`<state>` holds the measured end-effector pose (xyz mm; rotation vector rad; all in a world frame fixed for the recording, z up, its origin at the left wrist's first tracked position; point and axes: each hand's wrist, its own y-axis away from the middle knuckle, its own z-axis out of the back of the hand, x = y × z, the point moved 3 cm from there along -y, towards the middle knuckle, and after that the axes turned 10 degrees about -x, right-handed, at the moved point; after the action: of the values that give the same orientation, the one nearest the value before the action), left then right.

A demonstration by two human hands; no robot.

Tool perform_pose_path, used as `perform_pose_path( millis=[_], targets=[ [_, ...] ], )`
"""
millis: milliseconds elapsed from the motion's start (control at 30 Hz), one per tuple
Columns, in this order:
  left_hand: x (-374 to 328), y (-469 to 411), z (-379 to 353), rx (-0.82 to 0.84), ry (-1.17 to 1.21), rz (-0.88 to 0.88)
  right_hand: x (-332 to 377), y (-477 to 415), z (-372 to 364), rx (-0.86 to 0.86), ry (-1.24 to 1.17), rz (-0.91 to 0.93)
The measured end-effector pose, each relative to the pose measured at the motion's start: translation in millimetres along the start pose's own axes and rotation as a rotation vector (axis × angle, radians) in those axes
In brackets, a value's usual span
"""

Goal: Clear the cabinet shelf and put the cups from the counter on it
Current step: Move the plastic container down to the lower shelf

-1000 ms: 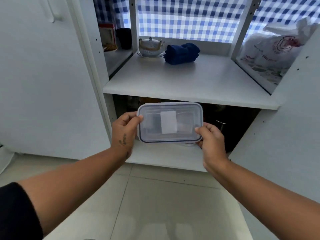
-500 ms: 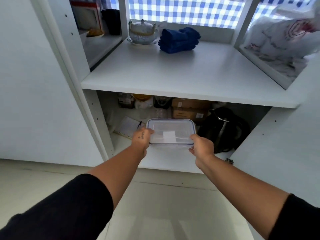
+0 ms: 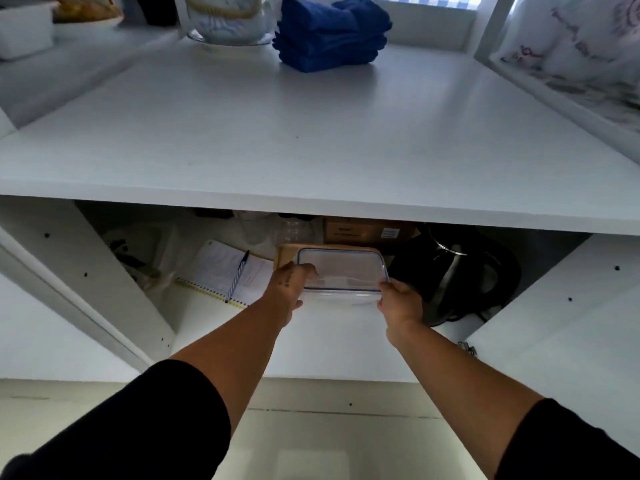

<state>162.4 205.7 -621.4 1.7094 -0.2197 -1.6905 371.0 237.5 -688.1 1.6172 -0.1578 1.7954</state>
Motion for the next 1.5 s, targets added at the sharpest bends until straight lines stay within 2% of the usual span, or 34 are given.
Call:
perform_pose_path(
  millis=[300, 433, 500, 633, 800, 867, 967, 1000, 1133, 1267, 1333, 1433, 1500],
  targets=[
    [0.3, -31.5, -18.0, -0.015, 0.285, 0.037, -3.2, -39.3, -25.7, 0.057, -0.009, 0.083],
    [-2.1, -47.2, -18.1, 0.047, 0.199, 0.040, -2.9, -51.6, -33.7, 0.041, 0.022, 0.084],
    [-4.6, -53.3, -19.5, 0.070, 0.156, 0.040, -0.1, -51.0, -37.5, 0.091, 0.019, 0.078],
    [-11.2, -58.8, -22.4, 0.111, 0.215, 0.040, -1.2, -52.1, -46.5, 0.204, -0.008, 0.069],
    [-10.1, -59.8, -18.2, 0.064, 0.242, -0.008, 5.8, -32.9, -42.1, 0.274, 0.027, 0.035],
    [-9.5, -52.5, -12.1, -0.044, 0.106, -0.196, 14.6, -20.5, -30.6, 0.196, 0.054, 0.096],
    [-0.9, -35.5, -2.6, -0.337, -0.363, -0.569, 25.1, 9.7, -10.1, 0.065, 0.171, 0.321],
    [-0.6, -26.1, 1.2, -0.392, -0.431, -0.672, 29.8, 24.3, -3.5, 0.061, 0.173, 0.415],
    [-19.7, 15.9, 21.6, -0.360, -0.559, -1.064, 48.5, 83.1, 21.7, 0.194, 0.125, 0.704],
    [-37.5, 77.8, 50.0, -0.244, -0.659, -1.347, 68.6, 133.6, 50.3, 0.202, 0.091, 0.992],
    [-39.6, 110.9, 60.6, -0.162, -0.755, -1.548, 86.0, 159.8, 61.5, 0.195, 0.031, 1.145],
    [-57.6, 164.9, 83.6, -0.138, -0.621, -1.910, 128.3, 204.7, 78.0, 0.155, -0.088, 1.331],
    [-83.0, 195.2, 97.2, -0.235, -0.443, -2.013, 158.3, 231.7, 86.0, 0.125, -0.149, 1.423]
  ],
)
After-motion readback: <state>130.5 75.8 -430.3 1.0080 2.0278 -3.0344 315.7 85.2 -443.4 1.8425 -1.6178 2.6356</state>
